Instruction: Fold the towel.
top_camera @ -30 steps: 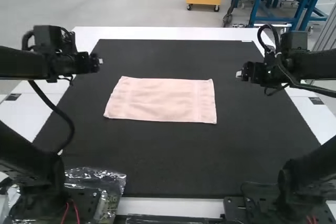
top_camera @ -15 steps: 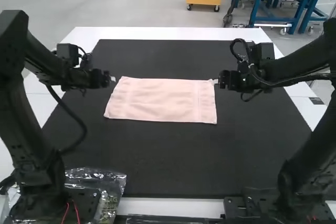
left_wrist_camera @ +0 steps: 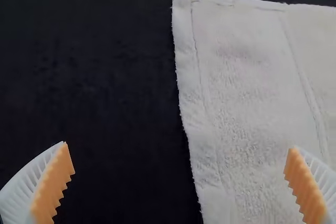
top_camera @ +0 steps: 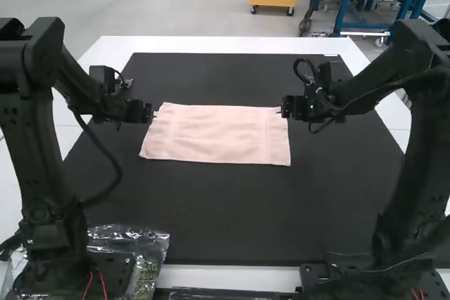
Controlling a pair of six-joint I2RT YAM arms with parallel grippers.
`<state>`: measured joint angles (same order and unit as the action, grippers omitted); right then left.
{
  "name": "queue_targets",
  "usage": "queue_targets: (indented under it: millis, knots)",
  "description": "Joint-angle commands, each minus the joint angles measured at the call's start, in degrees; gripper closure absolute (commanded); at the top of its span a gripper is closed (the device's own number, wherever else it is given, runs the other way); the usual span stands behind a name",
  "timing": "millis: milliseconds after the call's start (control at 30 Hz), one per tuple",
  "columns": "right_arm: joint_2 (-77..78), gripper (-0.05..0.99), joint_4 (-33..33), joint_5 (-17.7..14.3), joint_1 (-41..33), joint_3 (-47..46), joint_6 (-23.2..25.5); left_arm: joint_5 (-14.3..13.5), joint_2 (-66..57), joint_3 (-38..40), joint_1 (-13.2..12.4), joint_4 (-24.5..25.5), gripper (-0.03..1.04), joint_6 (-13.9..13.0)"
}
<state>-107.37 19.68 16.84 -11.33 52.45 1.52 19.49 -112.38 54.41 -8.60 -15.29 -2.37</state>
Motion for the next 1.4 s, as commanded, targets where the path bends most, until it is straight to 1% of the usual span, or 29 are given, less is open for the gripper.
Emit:
queue_targets:
  millis: [0,200,233,267,333,500,667,900,1000,1033,1100,1133,1167,1200,1233,1267,1300,1333,1367]
  knots:
    - [-2.32,0.03,1.15,-1.20,-0.97,2.05,0.41,-0.50,-1.18,3.24,0.43,-0.62,0.06,-2.11]
    - [-7.33,0.03,2.55,-1.55,-1.06,4.33,0.06,-0.59,-4.52,6.85,1.22,-0.09,0.07,-2.29]
    - [-8.03,0.03,2.55,-1.72,-0.97,4.77,-0.02,-0.59,-4.87,7.29,1.31,-0.09,0.07,-2.29]
    - [-8.73,0.03,2.73,-2.60,-0.97,5.21,-0.38,-0.59,-5.22,7.64,1.48,0.00,0.07,-2.29]
    - [-9.87,0.03,3.08,-2.95,-0.97,6.00,-0.46,-0.59,-5.66,8.34,1.83,0.26,0.07,-2.29]
    - [-12.60,0.03,3.35,-3.04,-0.97,8.29,-0.73,-0.68,-7.15,9.66,3.24,0.08,0.07,-2.29]
    - [-14.80,0.03,3.17,-3.04,-1.06,10.84,-1.26,-1.12,-9.44,11.51,3.33,0.08,0.07,-2.29]
    - [-16.38,0.04,3.26,-3.31,-1.32,11.54,-2.31,-1.56,-12.16,13.18,3.42,-0.18,0.08,-2.29]
    - [-16.91,0.05,3.17,-5.50,-1.50,11.54,-4.60,-1.56,-13.48,13.53,3.42,-0.71,0.10,-2.29]
    - [-17.17,0.08,3.26,-6.12,-1.67,11.54,-5.30,-1.56,-14.01,13.79,3.42,-0.71,0.11,-2.37]
    - [-17.70,0.20,3.08,-5.77,-2.20,11.98,-5.39,-1.56,-14.80,13.70,3.42,-0.53,0.11,-2.73]
    - [-18.05,0.29,3.08,-5.15,-2.29,12.07,-5.30,-1.56,-15.06,13.61,3.42,-0.80,0.12,-3.52]
    - [-18.14,0.58,3.08,-4.01,-2.29,12.07,-5.30,-1.56,-15.50,13.53,3.42,-1.06,0.18,-3.96]
    - [-18.40,0.98,3.52,-1.46,-2.20,12.07,-5.83,-1.56,-16.12,13.44,3.42,-1.23,0.38,-4.48]
    - [-18.40,0.96,3.35,0.74,-2.03,12.42,-6.00,-1.47,-16.65,13.44,3.33,-1.85,0.77,-4.48]
    - [-18.49,0.96,3.35,1.35,-1.85,12.42,-5.74,-1.47,-17.26,13.35,3.24,-2.64,1.00,-4.48]
    - [-18.49,0.96,3.26,1.35,-1.76,12.42,-5.91,-1.12,-17.44,13.35,3.15,-2.82,0.99,-4.48]
    - [-18.49,0.96,3.35,1.26,-1.67,12.33,-6.00,0.20,-17.52,13.35,3.06,-2.90,0.99,-4.48]
    - [-18.22,0.96,3.35,1.26,-1.50,12.42,-6.09,0.55,-17.44,13.44,2.98,-2.82,0.99,-4.57]
